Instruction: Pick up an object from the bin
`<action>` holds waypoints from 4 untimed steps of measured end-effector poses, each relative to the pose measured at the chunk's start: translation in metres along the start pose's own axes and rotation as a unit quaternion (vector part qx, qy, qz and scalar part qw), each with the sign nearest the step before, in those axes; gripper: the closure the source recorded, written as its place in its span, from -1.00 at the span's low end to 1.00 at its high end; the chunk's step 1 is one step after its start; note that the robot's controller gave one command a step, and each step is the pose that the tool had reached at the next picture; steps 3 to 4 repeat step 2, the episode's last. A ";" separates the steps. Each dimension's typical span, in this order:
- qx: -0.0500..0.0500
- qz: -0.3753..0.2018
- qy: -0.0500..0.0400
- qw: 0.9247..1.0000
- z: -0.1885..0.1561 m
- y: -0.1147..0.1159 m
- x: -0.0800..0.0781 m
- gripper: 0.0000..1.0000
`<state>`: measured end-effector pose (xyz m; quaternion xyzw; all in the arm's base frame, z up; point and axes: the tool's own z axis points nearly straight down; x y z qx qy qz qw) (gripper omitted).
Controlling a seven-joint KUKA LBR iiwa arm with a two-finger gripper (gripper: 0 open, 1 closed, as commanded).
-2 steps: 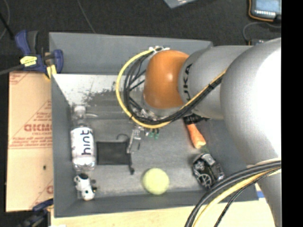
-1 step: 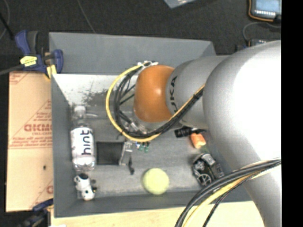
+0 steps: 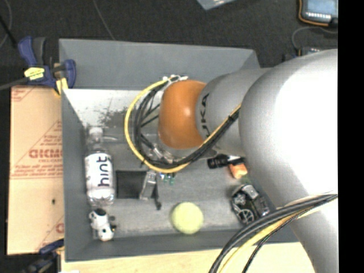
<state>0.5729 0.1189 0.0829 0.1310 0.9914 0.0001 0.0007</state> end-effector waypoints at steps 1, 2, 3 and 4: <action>-0.001 0.022 0.001 1.000 0.000 0.003 -0.001 -1.00; 0.000 -0.097 -0.002 0.995 0.012 -0.053 -0.025 1.00; 0.000 -0.097 -0.002 0.995 0.012 -0.053 -0.025 1.00; 0.000 -0.097 -0.002 0.995 0.012 -0.053 -0.025 1.00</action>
Offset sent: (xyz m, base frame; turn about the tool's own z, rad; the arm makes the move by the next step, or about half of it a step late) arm 0.0094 -0.0560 -0.0129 -0.1941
